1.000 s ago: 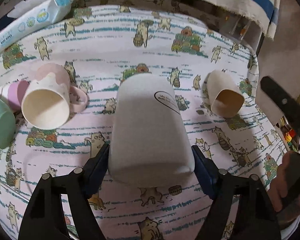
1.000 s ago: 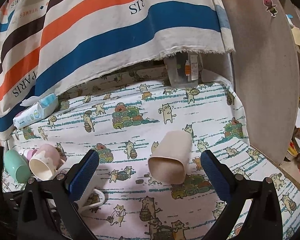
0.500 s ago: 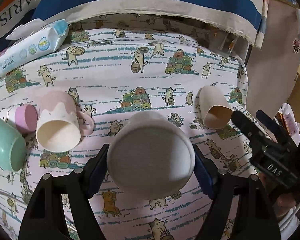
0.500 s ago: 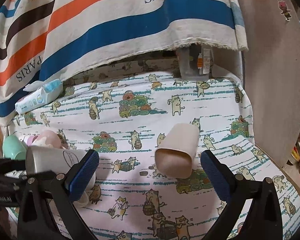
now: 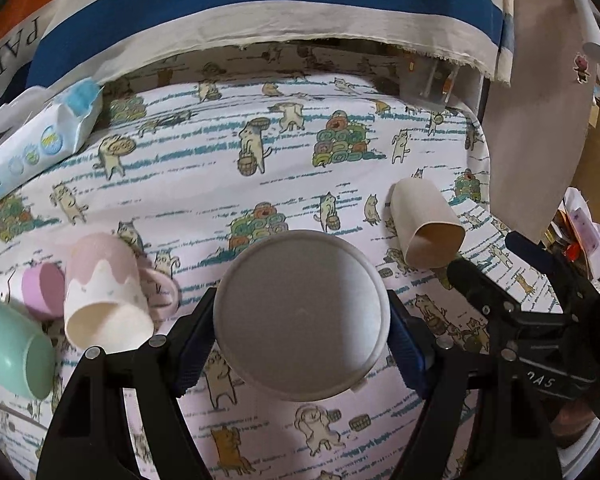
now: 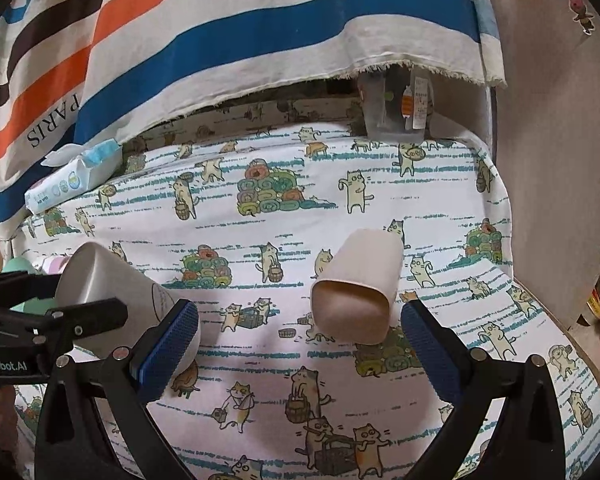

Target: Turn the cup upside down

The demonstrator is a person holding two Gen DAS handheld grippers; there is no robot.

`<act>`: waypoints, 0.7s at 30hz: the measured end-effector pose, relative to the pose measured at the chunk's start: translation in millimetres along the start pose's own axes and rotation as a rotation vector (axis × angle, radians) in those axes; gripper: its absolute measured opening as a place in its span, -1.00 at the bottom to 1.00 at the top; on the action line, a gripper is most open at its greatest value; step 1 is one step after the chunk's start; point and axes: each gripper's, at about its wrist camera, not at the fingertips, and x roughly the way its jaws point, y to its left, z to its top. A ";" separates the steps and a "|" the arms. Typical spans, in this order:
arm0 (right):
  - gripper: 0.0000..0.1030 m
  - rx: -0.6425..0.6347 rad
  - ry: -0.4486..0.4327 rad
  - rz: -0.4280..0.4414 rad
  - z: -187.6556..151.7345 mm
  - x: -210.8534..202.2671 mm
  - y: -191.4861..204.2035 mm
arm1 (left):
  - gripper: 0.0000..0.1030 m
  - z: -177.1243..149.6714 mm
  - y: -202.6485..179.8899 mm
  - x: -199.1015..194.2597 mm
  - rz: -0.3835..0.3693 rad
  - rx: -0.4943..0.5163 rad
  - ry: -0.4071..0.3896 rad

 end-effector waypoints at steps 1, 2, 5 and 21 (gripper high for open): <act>0.99 0.001 0.006 0.002 0.0 1.2 -0.5 | 0.48 1.1 0.4 1.5 -0.003 0.000 -0.005; 0.99 0.003 0.010 0.003 -0.1 2.1 -0.9 | 0.48 2.5 1.5 3.6 -0.008 -0.002 -0.009; 0.99 0.005 0.016 0.005 -0.2 3.3 -1.7 | 0.48 6.3 4.3 10.0 -0.013 -0.013 -0.022; 0.99 -0.006 0.026 0.008 -0.6 5.0 1.7 | 0.49 12.9 11.8 33.5 0.001 0.007 -0.051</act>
